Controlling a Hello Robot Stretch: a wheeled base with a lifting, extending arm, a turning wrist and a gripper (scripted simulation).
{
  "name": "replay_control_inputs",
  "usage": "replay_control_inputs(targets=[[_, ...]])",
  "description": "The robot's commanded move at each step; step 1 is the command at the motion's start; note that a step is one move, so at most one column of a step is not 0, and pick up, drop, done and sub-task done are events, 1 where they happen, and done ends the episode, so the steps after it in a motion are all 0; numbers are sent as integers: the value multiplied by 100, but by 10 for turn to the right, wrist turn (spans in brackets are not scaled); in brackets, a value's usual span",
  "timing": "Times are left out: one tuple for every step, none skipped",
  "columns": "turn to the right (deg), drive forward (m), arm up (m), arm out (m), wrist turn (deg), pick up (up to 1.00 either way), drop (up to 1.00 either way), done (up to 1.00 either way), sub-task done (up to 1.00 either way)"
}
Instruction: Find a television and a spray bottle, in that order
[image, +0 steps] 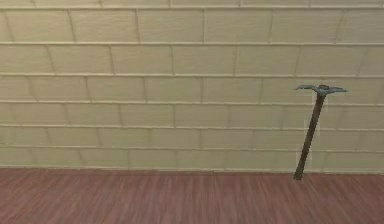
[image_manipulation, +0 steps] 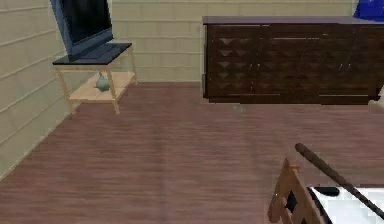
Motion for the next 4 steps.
replay_control_inputs(targets=[[-450,0,0,0,0,0,0,0,0],[-390,0,0,0,0,0,0,0,0],[0,65,0,0,0,0,0,0,0],[-450,0,0,0,0,0,0,0,0]])
